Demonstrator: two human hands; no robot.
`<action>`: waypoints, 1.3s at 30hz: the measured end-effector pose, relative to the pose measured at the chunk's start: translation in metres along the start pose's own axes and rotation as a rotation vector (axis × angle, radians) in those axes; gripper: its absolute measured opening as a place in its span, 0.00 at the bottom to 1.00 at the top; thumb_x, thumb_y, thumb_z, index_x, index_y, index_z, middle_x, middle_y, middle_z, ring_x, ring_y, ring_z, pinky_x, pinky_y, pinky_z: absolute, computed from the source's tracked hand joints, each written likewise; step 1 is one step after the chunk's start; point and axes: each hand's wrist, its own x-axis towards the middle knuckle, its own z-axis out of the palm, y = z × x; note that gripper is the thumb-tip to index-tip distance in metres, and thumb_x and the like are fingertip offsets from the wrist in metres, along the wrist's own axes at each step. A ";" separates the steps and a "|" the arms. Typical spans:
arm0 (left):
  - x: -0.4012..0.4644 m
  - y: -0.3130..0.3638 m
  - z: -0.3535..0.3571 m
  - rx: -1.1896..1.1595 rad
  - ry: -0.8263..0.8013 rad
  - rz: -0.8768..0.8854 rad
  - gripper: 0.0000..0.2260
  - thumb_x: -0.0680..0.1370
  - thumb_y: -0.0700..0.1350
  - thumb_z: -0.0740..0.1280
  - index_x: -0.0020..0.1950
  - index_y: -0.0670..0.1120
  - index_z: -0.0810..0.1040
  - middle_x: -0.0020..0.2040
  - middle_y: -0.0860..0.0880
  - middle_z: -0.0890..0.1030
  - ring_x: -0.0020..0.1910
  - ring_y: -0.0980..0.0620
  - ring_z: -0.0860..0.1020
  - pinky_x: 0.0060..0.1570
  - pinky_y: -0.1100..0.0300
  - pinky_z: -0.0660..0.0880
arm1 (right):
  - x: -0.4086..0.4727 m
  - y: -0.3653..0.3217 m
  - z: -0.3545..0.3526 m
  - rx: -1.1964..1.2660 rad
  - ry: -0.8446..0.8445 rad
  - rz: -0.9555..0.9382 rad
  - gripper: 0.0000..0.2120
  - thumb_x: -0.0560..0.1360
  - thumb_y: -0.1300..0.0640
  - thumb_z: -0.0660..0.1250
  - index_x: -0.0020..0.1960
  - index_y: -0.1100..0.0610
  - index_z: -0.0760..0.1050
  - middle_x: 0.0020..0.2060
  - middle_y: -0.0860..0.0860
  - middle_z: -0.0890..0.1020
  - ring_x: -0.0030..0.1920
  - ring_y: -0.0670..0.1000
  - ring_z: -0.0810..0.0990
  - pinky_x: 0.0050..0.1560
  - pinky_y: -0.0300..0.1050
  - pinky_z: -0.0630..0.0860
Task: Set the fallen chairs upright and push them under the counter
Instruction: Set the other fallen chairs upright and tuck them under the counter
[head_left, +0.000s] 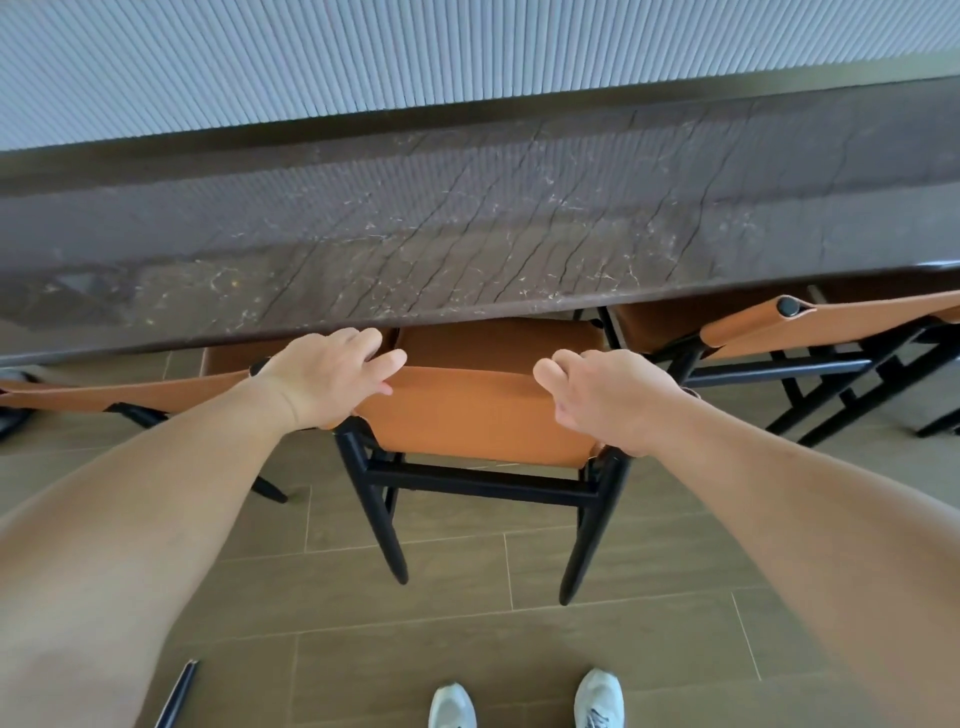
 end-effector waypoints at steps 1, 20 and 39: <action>-0.001 0.000 -0.001 -0.006 -0.008 -0.002 0.18 0.79 0.52 0.66 0.61 0.46 0.62 0.41 0.48 0.61 0.35 0.51 0.65 0.21 0.57 0.67 | 0.001 0.001 -0.002 -0.023 -0.003 0.008 0.21 0.71 0.66 0.40 0.61 0.57 0.58 0.41 0.54 0.62 0.32 0.53 0.65 0.26 0.46 0.55; 0.042 0.055 -0.006 -0.115 -0.014 -0.146 0.11 0.82 0.49 0.60 0.58 0.46 0.60 0.38 0.48 0.63 0.32 0.50 0.66 0.21 0.58 0.64 | 0.012 0.077 0.042 -0.162 0.047 0.101 0.15 0.79 0.48 0.60 0.55 0.54 0.56 0.39 0.50 0.64 0.33 0.51 0.69 0.25 0.45 0.62; 0.057 0.049 -0.001 0.015 -0.050 -0.112 0.12 0.82 0.51 0.60 0.59 0.46 0.61 0.42 0.46 0.73 0.32 0.49 0.69 0.23 0.58 0.57 | 0.012 0.087 0.045 0.037 0.063 0.105 0.12 0.79 0.51 0.56 0.59 0.55 0.63 0.45 0.50 0.63 0.40 0.52 0.65 0.34 0.48 0.64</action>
